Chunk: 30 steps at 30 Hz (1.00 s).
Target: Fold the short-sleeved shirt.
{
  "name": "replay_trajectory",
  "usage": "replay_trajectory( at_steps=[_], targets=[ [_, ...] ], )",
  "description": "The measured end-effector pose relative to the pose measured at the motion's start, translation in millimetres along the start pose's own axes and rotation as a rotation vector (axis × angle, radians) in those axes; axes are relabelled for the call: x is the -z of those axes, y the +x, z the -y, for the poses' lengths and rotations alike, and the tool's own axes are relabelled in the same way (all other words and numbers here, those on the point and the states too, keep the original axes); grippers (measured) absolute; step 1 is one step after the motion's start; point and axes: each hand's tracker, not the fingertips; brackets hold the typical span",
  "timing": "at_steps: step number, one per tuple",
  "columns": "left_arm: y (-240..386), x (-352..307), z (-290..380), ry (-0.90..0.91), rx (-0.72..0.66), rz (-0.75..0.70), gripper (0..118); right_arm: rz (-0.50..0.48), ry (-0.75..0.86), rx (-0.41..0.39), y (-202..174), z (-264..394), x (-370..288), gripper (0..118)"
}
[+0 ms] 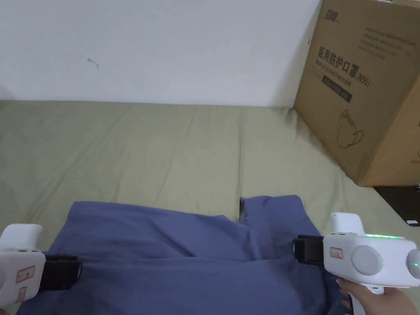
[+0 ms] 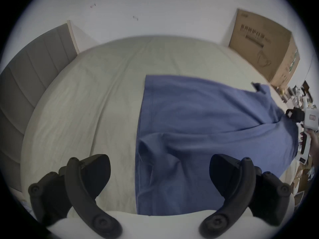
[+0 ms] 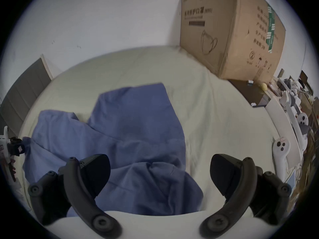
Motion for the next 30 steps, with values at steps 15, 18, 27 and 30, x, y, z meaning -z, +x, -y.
replay_trajectory(
  at_steps=[15,18,27,30],
  targets=[
    [8.5,-208.1,104.8,0.371,-0.073,-0.016,0,-0.28,0.428,-0.006,-51.4,88.8,-258.0,0],
    [-2.5,-200.8,91.7,0.297,-0.077,-0.024,0,-0.327,0.399,-0.017,-60.1,90.4,-252.8,0],
    [-35.6,-45.0,57.1,-0.155,-0.184,0.052,112,-0.332,0.28,-0.039,-59.4,93.0,-229.3,0],
    [-28.0,-9.7,56.6,-0.186,-0.114,-0.001,118,-0.312,0.259,-0.035,-53.2,93.9,-219.6,0]
  ],
)
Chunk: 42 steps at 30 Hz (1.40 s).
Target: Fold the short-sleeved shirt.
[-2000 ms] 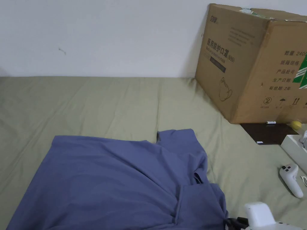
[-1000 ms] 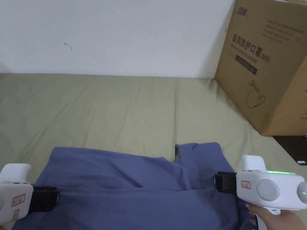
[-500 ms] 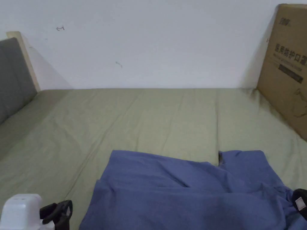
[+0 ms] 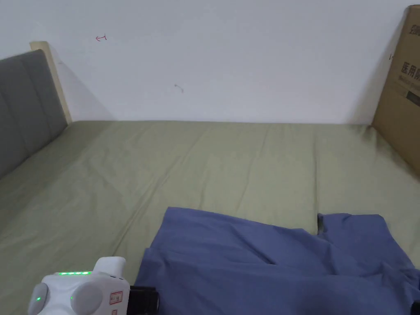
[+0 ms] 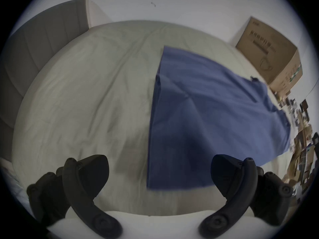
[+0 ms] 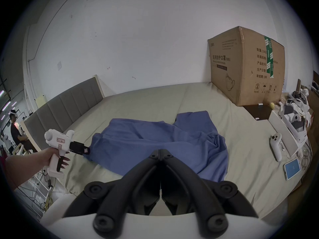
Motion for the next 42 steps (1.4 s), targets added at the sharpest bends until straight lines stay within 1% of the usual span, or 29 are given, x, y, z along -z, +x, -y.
replay_trajectory(
  at_steps=[2,3,4,6,7,8,9,10,11,14,16,17,18,19,20,21,24,27,28,29,30,31,32,33,34,35,36,38,42],
  targets=[
    [5.6,22.1,-1.1,-0.088,0.021,0.037,118,0.013,-0.014,0.02,3.5,-2.4,2.1,0],
    [11.0,30.9,-1.1,-0.12,0.047,-0.012,118,0.018,-0.024,0.041,8.2,-1.0,4.6,0],
    [15.2,29.2,-1.2,-0.105,0.091,-0.031,118,0.031,-0.031,0.062,11.9,0.2,6.2,0],
    [19.7,19.1,-2.6,-0.087,0.086,-0.032,116,0.049,-0.035,0.083,24.7,2.2,7.3,0],
    [21.7,11.7,-2.2,-0.067,0.097,-0.021,106,0.056,-0.035,0.089,28.6,2.8,7.1,0],
    [25.5,2.2,-1.6,-0.026,0.134,-0.027,84,0.067,-0.033,0.093,33.5,3.4,6.3,0],
    [27.1,-12.9,4.0,0.001,0.17,-0.034,55,0.075,-0.029,0.094,37.6,2.5,3.3,0],
    [28.4,-19.5,4.1,0.011,0.194,-0.024,20,0.085,-0.024,0.099,41.4,0.7,-0.3,0],
    [28.5,-23.6,4.8,0.009,0.191,0.013,6,0.095,-0.018,0.108,47.9,-0.4,-2.0,0],
    [23.2,-40.6,1.8,0.007,0.168,0.02,6,0.105,-0.002,0.187,74.8,-10.2,-2.6,0],
    [23.3,-52.6,-1.5,0.059,0.192,-0.044,6,0.137,-0.094,0.257,104.4,-16.0,13.6,0],
    [25.2,-56.0,-1.4,0.067,0.214,-0.083,6,0.131,-0.144,0.286,115.9,-17.5,22.3,13],
    [26.1,-57.9,-2.9,0.072,0.238,-0.123,6,0.103,-0.211,0.325,134.8,-18.8,34.4,47],
    [26.3,-58.3,-3.8,0.063,0.244,-0.126,6,0.098,-0.275,0.337,144.7,-17.0,45.7,89],
    [25.8,-58.5,-4.4,0.058,0.234,-0.114,6,0.097,-0.32,0.348,151.5,-13.3,55.9,115],
    [26.1,-57.8,-4.5,0.049,0.219,-0.101,6,0.104,-0.368,0.352,155.5,-6.3,67.4,115],
    [27.4,-57.3,-2.3,0.039,0.191,-0.098,6,0.073,-0.466,0.34,161.0,8.2,92.4,115],
    [29.6,-53.3,1.1,0.035,0.188,-0.105,6,0.114,-0.64,0.308,163.7,30.5,117.9,115],
    [31.1,-52.4,2.1,0.031,0.192,-0.11,6,0.14,-0.634,0.309,164.4,36.0,120.0,114],
    [30.9,-50.0,2.0,0.028,0.195,-0.115,6,0.126,-0.621,0.304,161.4,39.2,117.5,108],
    [32.5,-49.6,2.3,0.021,0.201,-0.118,6,0.133,-0.623,0.279,155.9,40.2,115.1,94],
    [33.9,-49.7,2.7,0.019,0.205,-0.121,6,0.195,-0.626,0.19,150.8,37.1,112.7,81],
    [35.7,-50.3,3.1,0.016,0.208,-0.12,6,0.189,-0.638,0.098,145.8,33.9,110.2,64],
    [34.8,-48.4,2.0,0.014,0.214,-0.12,6,0.15,-0.639,0.046,140.3,31.9,106.0,48],
    [36.3,-49.3,1.9,0.013,0.218,-0.121,6,0.107,-0.635,0.022,135.0,30.0,101.1,26],
    [37.9,-50.7,1.8,0.012,0.223,-0.123,6,0.058,-0.639,0.034,131.0,28.0,100.0,6],
    [39.5,-52.0,2.1,0.013,0.228,-0.125,6,0.035,-0.638,0.04,126.3,26.2,99.1,6],
    [38.3,-56.8,1.1,0.023,0.242,-0.131,6,0.128,-0.627,-0.049,115.4,20.5,96.0,5],
    [31.7,-76.6,-0.1,0.032,0.216,-0.103,5,0.108,-0.587,0.004,124.7,3.1,77.8,5]
  ],
)
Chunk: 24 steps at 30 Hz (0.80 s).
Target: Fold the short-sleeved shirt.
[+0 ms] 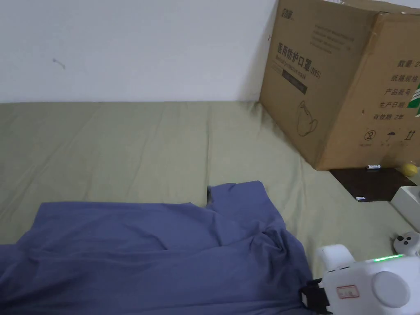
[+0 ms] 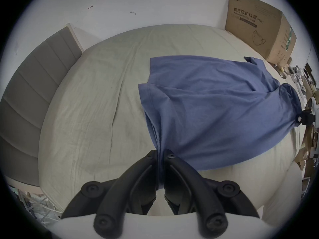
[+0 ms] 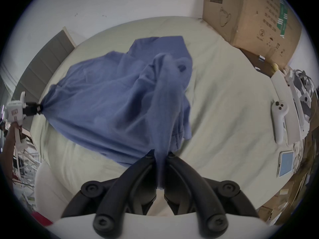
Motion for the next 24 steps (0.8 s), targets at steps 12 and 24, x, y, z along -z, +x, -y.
replay_trajectory(
  at_steps=[12,24],
  targets=[
    [2.4,-74.8,107.4,-0.079,-0.076,0.166,6,-0.011,-0.066,0.037,11.7,72.4,-63.8,5],
    [-14.1,-105.2,119.2,0.134,-0.234,0.122,113,0.021,0.21,0.142,-9.4,79.1,-93.1,117]
  ],
)
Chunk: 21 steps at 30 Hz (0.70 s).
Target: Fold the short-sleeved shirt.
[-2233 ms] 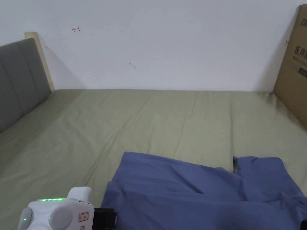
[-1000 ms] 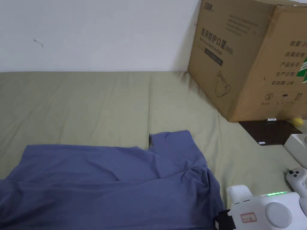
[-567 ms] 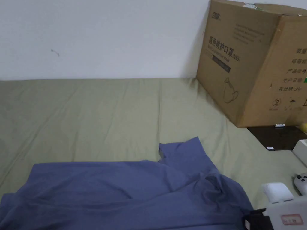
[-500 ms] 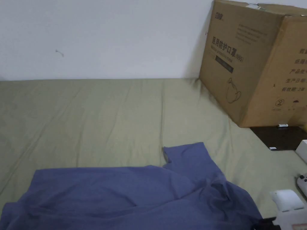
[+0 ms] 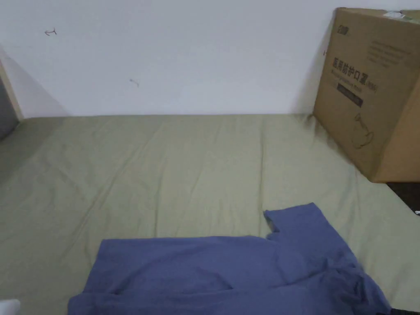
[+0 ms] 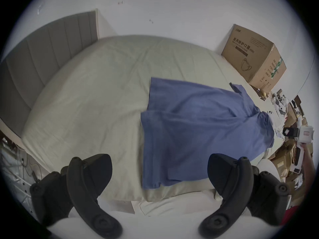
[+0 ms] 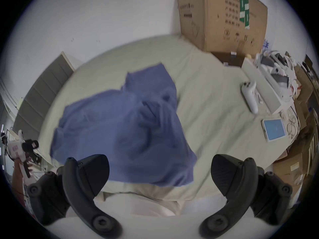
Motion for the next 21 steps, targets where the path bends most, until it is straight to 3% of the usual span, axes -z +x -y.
replay_trajectory(
  at_steps=[4,5,6,7,8,9,11,14,18,21],
  targets=[
    [15.8,-20.0,-17.7,0.086,0.031,0.011,113,-0.147,0.174,0.034,-43.0,-19.2,-38.0,116],
    [20.0,-25.9,-23.6,0.128,0.045,0.036,105,-0.19,0.237,0.043,-52.4,-23.1,-45.6,116],
    [24.1,-31.6,-28.4,0.188,0.069,0.072,86,-0.235,0.281,0.032,-60.7,-27.3,-50.5,112],
    [26.3,-33.1,-28.8,0.242,0.093,0.08,51,-0.263,0.325,0.004,-71.8,-33.4,-55.3,99],
    [30.3,-33.3,-35.1,0.27,0.111,0.062,4,-0.262,0.361,-0.035,-81.6,-38.5,-58.5,43],
    [33.8,-30.0,-42.1,0.291,0.131,0.044,1,-0.227,0.407,-0.074,-91.9,-42.6,-60.8,0],
    [36.7,-19.0,-55.6,0.308,0.145,0.022,1,-0.119,0.447,-0.112,-106.9,-48.7,-53.0,0],
    [21.6,19.7,-101.4,0.257,0.117,0.052,1,-0.199,0.427,-0.132,-116.1,-62.8,-35.1,0],
    [-8.6,106.8,-157.6,-0.002,0.034,0.108,1,-0.158,0.373,-0.157,-119.6,-71.4,-9.2,0],
    [-20.4,170.7,-177.2,-0.02,0.04,0.084,4,-0.167,0.305,-0.149,-115.3,-72.9,15.0,0]
  ],
)
